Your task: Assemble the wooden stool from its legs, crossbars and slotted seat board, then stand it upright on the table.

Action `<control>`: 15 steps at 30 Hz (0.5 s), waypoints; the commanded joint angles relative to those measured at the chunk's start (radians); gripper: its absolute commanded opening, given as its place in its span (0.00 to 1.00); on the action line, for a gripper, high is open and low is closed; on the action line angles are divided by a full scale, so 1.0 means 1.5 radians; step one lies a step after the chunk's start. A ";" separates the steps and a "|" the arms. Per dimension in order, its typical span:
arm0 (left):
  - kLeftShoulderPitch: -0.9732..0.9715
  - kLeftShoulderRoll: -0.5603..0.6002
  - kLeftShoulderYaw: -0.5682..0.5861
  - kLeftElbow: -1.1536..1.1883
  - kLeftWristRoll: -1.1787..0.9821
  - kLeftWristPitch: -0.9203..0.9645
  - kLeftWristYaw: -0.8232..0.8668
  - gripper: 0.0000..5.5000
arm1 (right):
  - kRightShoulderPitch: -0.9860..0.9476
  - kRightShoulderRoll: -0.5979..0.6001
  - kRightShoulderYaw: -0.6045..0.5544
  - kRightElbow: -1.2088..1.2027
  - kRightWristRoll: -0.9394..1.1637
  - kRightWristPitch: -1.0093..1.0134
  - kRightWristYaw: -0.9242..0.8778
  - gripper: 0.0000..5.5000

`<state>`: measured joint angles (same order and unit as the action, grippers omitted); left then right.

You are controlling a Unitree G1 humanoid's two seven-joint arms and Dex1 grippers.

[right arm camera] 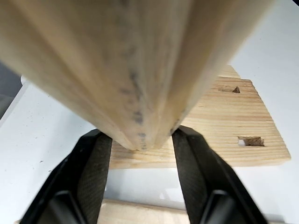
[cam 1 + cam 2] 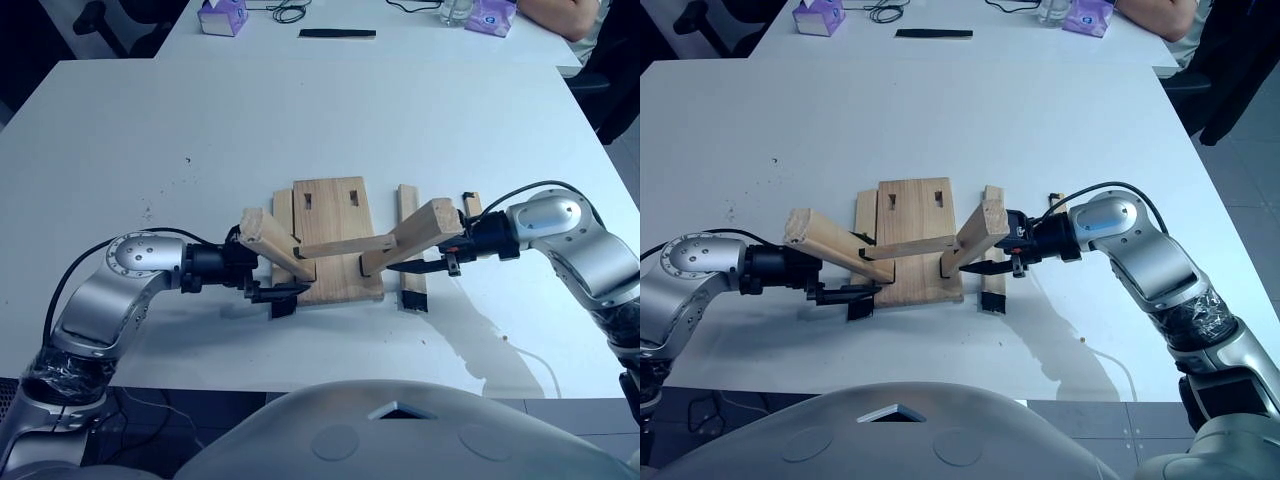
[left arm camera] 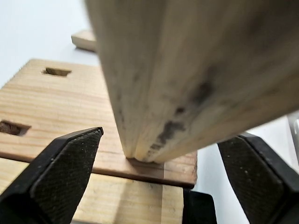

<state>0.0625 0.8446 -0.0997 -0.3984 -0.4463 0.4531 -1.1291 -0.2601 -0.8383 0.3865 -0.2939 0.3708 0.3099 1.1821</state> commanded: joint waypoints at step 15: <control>0.021 0.064 0.023 0.077 0.031 -0.056 -0.063 0.80 | 0.042 0.000 0.037 0.008 -0.037 0.045 0.003 0.36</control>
<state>0.1220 0.9179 -0.0977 -0.3036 -0.3950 0.3747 -1.2110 -0.2472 -0.8295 0.3871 -0.3090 0.3703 0.3202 1.1725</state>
